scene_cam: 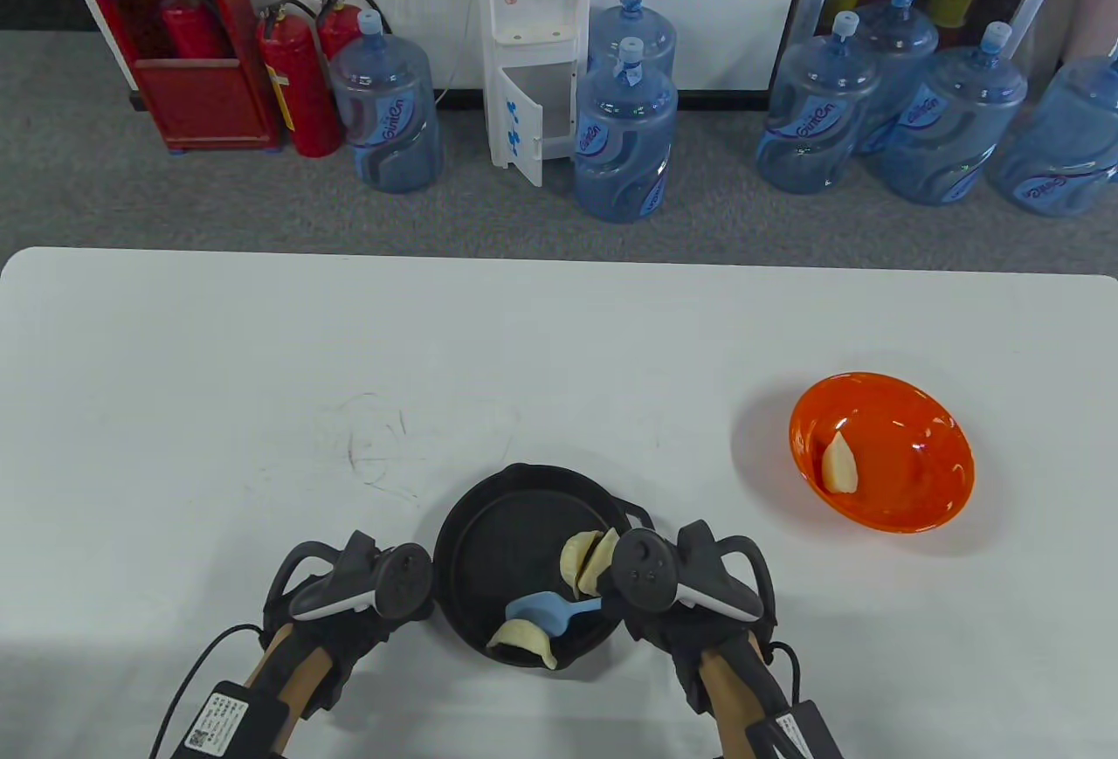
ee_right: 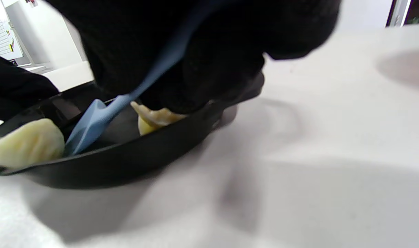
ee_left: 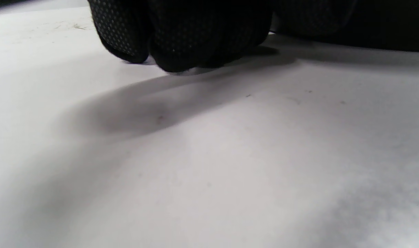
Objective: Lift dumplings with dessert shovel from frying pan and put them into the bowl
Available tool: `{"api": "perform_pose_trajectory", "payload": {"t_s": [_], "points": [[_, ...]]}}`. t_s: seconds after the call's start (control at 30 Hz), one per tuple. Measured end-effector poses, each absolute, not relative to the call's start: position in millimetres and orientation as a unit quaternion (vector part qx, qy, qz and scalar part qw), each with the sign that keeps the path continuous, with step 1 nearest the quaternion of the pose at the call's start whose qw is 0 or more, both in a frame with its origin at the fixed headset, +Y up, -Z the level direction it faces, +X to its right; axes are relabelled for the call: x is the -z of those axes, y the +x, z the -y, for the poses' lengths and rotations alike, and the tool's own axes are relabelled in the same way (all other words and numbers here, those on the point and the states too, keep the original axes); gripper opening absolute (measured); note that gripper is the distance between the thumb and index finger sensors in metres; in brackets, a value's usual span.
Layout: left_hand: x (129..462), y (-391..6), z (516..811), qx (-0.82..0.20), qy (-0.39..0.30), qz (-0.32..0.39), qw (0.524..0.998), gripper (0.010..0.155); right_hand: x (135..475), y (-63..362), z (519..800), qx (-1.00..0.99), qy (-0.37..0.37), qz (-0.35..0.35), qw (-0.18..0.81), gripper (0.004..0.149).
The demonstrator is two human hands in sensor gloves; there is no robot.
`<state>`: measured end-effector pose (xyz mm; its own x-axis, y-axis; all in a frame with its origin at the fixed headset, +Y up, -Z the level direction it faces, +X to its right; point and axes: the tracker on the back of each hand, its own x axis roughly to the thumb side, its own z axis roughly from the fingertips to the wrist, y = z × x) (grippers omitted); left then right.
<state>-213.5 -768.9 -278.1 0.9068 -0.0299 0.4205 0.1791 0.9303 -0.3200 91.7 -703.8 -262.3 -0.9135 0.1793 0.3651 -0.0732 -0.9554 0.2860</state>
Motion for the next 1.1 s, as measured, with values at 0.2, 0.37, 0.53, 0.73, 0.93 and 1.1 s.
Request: {"api": "perform_pose_trajectory", "payload": {"t_s": [0.2,0.37,0.53,0.73,0.93,1.1], "points": [[278.2,-213.5,768.9,0.054,-0.179,0.209,0.960,0.057,265.7,91.3,712.6,-0.958,0.211,-0.173,0.088,0.039],[278.3,-213.6,768.9,0.054,-0.180,0.209,0.960,0.057,269.5,94.0,718.2,-0.948,0.211,-0.204,0.124,0.041],[278.3,-213.6,768.9,0.054,-0.180,0.209,0.960,0.057,273.4,99.4,722.1,-0.940,0.203,-0.221,0.161,0.041],[278.3,-213.7,768.9,0.054,-0.180,0.209,0.960,0.057,276.3,109.0,720.8,-0.939,0.189,-0.208,0.196,0.041],[278.3,-213.7,768.9,0.054,-0.180,0.209,0.960,0.057,276.5,115.9,714.1,-0.939,0.180,-0.183,0.229,0.041],[278.2,-213.7,768.9,0.054,-0.180,0.209,0.960,0.057,276.9,125.6,708.3,-0.937,0.165,-0.156,0.266,0.041]]}}
